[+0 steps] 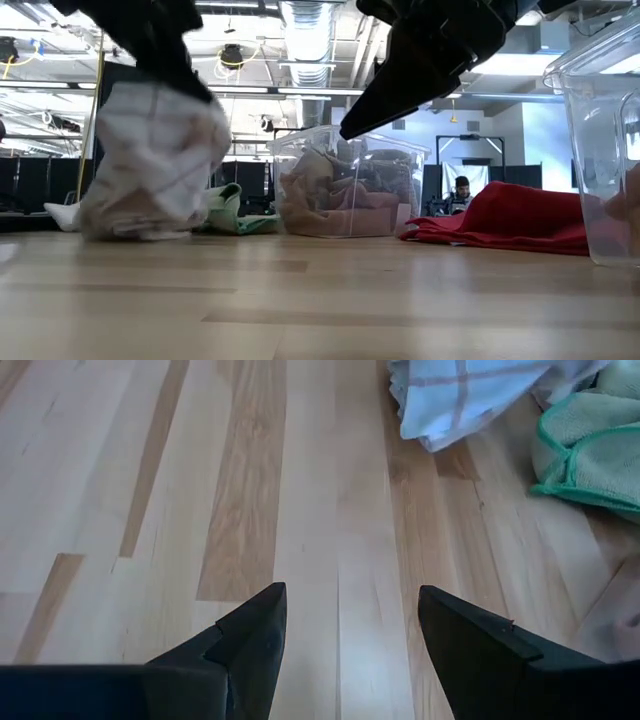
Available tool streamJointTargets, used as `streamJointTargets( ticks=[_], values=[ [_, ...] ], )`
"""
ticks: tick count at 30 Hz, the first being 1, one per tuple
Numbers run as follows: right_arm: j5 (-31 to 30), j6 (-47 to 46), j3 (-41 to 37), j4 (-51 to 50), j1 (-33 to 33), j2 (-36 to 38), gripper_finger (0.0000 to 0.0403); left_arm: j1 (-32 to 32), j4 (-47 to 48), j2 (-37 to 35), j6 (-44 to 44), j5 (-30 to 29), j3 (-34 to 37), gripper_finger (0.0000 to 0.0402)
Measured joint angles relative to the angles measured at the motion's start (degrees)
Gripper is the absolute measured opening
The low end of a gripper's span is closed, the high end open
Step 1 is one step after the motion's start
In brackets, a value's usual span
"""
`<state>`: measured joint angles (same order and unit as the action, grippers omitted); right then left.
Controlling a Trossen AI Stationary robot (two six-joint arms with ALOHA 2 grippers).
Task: Sort towels by color in basket
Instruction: Put the white patterned towel into the top transparent bin
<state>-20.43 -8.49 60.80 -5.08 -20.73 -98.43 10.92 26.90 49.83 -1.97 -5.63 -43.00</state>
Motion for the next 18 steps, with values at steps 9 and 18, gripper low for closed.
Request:
streamJointTargets(
  ticks=[9, 18],
  values=[
    [0.0, 0.4, 0.0, 0.7, 0.0, 0.0, 0.0255, -5.2, -4.8, -0.1, -7.7, -3.9, -5.7, 0.0001],
    [-0.3, -0.9, 0.0, 0.6, -0.3, -0.2, 0.0255, -6.0, -5.9, 7.9, -17.8, -5.6, -15.2, 0.0000]
  ],
)
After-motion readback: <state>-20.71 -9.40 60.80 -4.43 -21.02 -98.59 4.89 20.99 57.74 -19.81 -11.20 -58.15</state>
